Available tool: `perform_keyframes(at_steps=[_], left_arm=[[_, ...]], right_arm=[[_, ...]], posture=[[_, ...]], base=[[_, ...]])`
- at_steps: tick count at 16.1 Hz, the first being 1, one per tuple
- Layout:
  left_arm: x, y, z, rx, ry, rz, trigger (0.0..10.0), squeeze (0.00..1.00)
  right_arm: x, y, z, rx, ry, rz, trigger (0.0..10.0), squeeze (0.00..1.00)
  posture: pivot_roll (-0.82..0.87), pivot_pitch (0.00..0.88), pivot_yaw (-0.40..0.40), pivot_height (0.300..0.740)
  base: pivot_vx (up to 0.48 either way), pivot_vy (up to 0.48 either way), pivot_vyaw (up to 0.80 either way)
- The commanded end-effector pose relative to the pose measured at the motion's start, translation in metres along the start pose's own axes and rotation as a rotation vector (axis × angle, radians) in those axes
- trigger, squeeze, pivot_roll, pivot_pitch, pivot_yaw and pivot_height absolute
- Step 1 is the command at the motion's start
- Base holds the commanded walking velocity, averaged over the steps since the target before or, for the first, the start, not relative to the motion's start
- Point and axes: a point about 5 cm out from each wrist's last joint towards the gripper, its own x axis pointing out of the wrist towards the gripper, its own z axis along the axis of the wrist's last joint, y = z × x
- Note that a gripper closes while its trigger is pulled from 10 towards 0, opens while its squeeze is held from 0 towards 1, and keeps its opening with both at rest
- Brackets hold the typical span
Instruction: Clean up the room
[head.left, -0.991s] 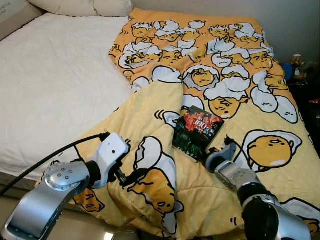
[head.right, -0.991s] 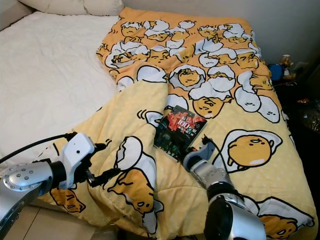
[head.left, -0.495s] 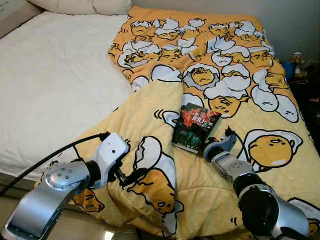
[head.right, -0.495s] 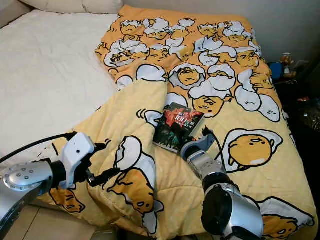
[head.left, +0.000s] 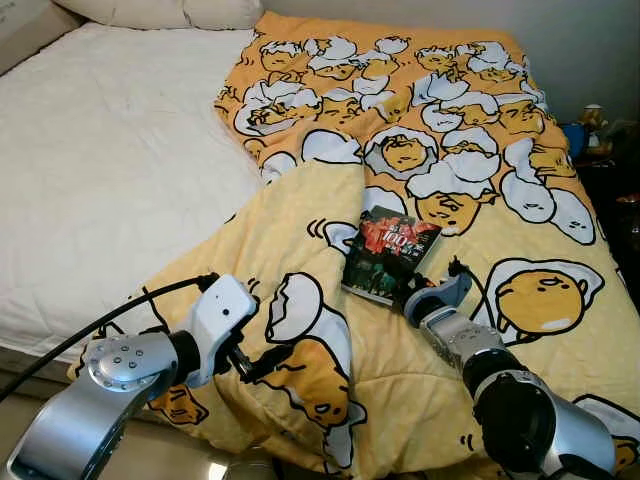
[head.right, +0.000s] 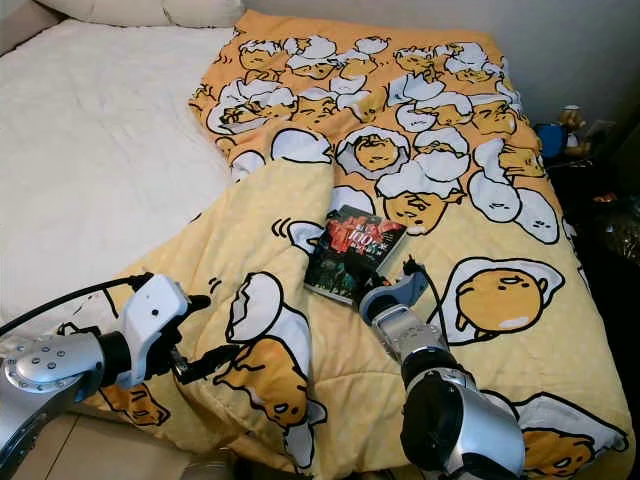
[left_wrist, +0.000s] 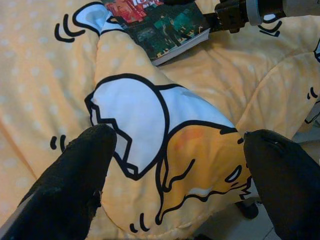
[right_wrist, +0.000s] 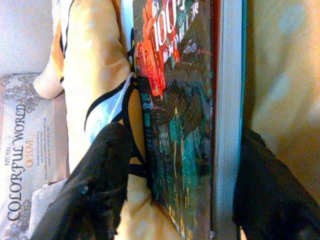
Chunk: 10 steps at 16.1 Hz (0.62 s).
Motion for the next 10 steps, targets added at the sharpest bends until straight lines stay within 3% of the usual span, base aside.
perform_keyframes(at_steps=[1, 10], left_arm=[[-0.0003, -0.001, 0.0029, 0.019, -0.004, -0.009, 10.0, 0.0], [0.0096, 0.0001, 0.0097, 0.033, -0.018, -0.029, 10.0, 0.0]], right_arm=[[0.0032, 0.0074, -0.0015, 0.007, 0.001, 0.021, 0.0, 0.0], [0.0021, 0.002, -0.0077, -0.086, 0.044, -0.009, 0.0, 0.0]], posture=[[0.32, 0.049, 0.012, 0.74], [0.3, 0.043, 0.034, 0.74]], base=[[0.0, 0.0, 0.0], [0.0, 0.0, 0.0]])
